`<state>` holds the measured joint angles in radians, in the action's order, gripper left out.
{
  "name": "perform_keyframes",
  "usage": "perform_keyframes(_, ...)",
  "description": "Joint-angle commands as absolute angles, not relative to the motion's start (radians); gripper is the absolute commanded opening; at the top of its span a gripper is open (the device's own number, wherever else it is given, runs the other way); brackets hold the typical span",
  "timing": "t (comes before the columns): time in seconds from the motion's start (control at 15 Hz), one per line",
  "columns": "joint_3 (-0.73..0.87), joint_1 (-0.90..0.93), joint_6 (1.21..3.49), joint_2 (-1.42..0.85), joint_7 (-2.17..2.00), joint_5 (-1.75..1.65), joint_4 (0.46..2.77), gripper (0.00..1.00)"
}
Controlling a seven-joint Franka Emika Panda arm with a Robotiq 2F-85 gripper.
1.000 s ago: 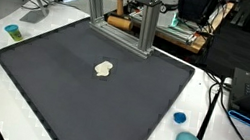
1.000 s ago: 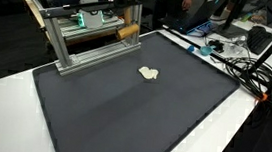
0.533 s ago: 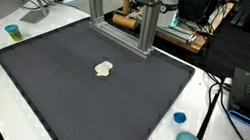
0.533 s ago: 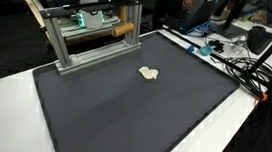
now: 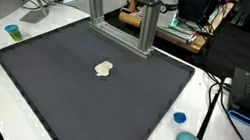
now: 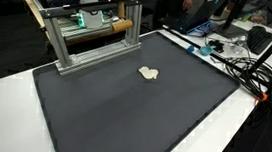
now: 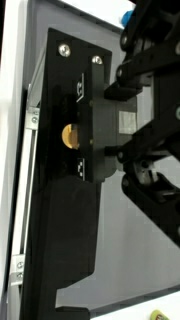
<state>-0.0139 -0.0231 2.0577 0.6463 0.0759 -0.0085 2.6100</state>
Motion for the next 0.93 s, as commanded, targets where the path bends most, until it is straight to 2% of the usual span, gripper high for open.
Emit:
perform_keyframes(0.0, 0.0, -0.001, 2.035, 0.688, 0.051, 0.017, 2.64, 0.73)
perform_keyframes(0.27, 0.006, 0.003, 2.015, 0.698, 0.04, 0.042, 2.65, 0.99)
perform_keyframes(0.47, 0.015, -0.015, 2.013, 0.766, -0.009, 0.054, 2.682, 1.0)
perform_keyframes(0.73, 0.028, -0.035, 2.08, 0.978, -0.031, 0.057, 2.778, 1.0)
perform_keyframes(0.8, 0.024, -0.027, 2.043, 0.829, -0.02, 0.046, 2.693, 1.0)
perform_keyframes(0.87, 0.025, -0.029, 2.041, 0.865, -0.019, 0.045, 2.705, 1.0)
